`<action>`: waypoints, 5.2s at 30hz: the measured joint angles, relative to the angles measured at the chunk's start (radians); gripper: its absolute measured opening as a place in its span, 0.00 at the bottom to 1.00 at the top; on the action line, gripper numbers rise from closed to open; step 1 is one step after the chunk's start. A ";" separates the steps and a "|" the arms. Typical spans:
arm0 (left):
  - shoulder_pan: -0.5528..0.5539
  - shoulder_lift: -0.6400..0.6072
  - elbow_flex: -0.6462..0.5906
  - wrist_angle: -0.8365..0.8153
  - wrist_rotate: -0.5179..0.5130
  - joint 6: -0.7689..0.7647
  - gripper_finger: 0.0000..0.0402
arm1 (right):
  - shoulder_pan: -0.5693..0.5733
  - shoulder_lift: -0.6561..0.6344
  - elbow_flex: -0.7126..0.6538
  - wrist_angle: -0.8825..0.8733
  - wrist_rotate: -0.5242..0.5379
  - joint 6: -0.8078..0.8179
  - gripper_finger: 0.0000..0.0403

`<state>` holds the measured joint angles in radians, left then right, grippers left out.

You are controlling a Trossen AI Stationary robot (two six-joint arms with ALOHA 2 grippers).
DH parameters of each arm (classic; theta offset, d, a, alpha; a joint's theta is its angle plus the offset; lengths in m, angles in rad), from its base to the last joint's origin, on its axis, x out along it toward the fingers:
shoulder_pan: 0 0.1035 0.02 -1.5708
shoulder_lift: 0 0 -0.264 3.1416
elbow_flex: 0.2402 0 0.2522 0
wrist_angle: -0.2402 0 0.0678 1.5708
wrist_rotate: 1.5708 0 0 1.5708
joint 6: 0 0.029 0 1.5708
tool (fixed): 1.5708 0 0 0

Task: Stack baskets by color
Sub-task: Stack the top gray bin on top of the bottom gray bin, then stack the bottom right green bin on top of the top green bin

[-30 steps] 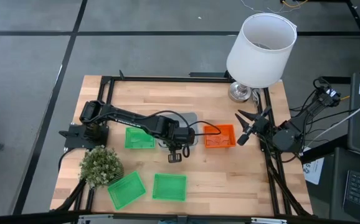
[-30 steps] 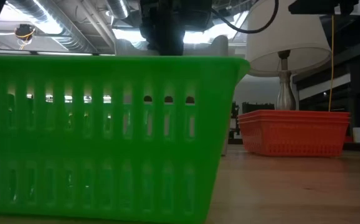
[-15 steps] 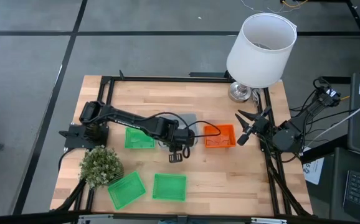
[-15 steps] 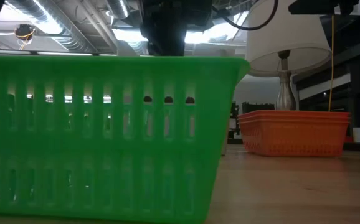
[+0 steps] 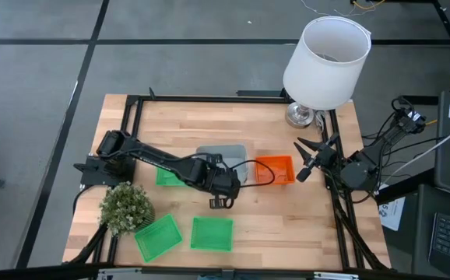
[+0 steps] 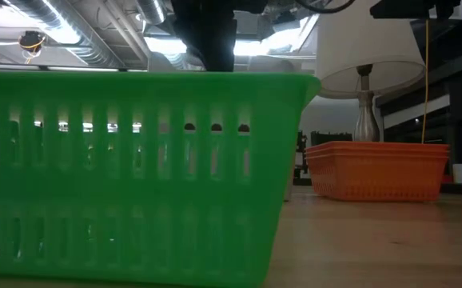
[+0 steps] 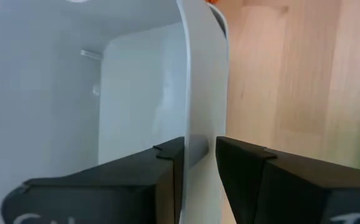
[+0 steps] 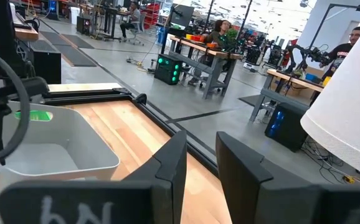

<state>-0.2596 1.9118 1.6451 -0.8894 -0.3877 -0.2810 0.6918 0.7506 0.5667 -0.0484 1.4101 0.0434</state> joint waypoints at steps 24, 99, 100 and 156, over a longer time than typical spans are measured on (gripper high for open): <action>-0.039 0.006 0.001 0.031 -0.057 0.002 0.19 | 0.000 0.000 0.000 -0.032 -0.019 0.006 0.22; -0.088 0.139 -0.006 0.159 0.514 0.023 0.20 | 0.000 0.000 0.000 -0.054 -0.051 0.029 0.22; -0.092 0.137 -0.006 0.150 0.506 0.021 0.20 | 0.000 0.000 0.000 -0.054 -0.051 0.031 0.22; -0.056 0.178 -0.007 0.209 0.590 0.057 0.20 | 0.000 0.000 0.000 -0.062 -0.079 0.030 0.22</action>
<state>-0.3153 2.0901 1.6385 -0.6807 0.2021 -0.2242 0.6917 0.7506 0.5666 -0.1101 1.3312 0.0738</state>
